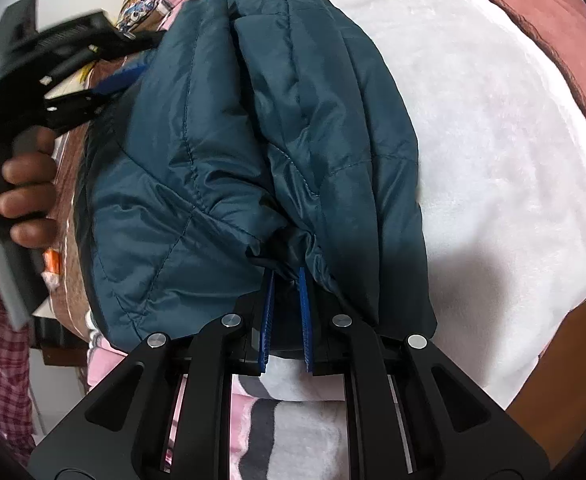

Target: Fold large clothes

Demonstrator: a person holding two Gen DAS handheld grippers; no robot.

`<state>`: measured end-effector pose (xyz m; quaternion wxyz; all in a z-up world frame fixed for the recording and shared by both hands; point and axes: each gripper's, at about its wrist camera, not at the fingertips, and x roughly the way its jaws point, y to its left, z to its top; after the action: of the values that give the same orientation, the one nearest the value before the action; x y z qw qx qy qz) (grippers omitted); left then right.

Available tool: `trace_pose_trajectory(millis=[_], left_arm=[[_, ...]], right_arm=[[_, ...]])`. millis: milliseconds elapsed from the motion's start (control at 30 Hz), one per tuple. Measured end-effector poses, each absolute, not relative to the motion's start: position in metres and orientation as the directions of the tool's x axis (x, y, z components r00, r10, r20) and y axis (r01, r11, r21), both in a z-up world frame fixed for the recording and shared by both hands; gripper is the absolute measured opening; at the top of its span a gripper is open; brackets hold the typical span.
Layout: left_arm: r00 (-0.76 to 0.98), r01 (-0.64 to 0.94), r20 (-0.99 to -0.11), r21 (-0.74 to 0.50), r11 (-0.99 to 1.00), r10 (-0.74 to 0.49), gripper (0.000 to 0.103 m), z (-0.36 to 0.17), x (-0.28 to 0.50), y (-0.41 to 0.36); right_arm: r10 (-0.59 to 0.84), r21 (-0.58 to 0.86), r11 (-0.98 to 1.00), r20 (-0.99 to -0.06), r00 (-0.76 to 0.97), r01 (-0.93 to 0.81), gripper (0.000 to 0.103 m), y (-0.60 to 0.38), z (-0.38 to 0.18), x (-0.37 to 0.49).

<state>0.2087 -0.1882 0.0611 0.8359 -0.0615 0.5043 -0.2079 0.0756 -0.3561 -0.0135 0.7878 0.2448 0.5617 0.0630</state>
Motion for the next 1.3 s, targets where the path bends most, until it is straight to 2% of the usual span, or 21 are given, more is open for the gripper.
trace_pose_trajectory(millis=[267, 600, 867, 967, 1300], left_arm=[[0.459, 0.283, -0.761, -0.365, 0.887, -0.459, 0.053, 0.102, 0.178, -0.149], [0.496, 0.199, -0.791, -0.299, 0.933, -0.359, 0.054, 0.105, 0.133, -0.1], [0.53, 0.185, -0.787, -0.258, 0.948, -0.317, 0.054, 0.112, 0.105, -0.077], [0.545, 0.189, -0.779, -0.245, 0.951, -0.309, 0.054, 0.114, 0.097, -0.072], [0.563, 0.185, -0.774, -0.224, 0.957, -0.29, 0.054, 0.114, 0.084, -0.059]], right_arm=[[0.36, 0.445, 0.879, -0.854, 0.376, 0.17, 0.013, -0.342, -0.007, 0.073], [0.302, 0.376, 0.919, -0.865, 0.4, 0.119, 0.016, -0.316, 0.001, 0.06], [0.266, 0.338, 0.935, -0.867, 0.422, 0.105, 0.024, -0.298, 0.007, 0.054], [0.271, 0.35, 0.93, -0.859, 0.435, 0.112, 0.032, -0.294, 0.008, 0.053], [0.227, 0.291, 0.952, -0.876, 0.424, 0.092, 0.043, -0.272, 0.014, 0.059]])
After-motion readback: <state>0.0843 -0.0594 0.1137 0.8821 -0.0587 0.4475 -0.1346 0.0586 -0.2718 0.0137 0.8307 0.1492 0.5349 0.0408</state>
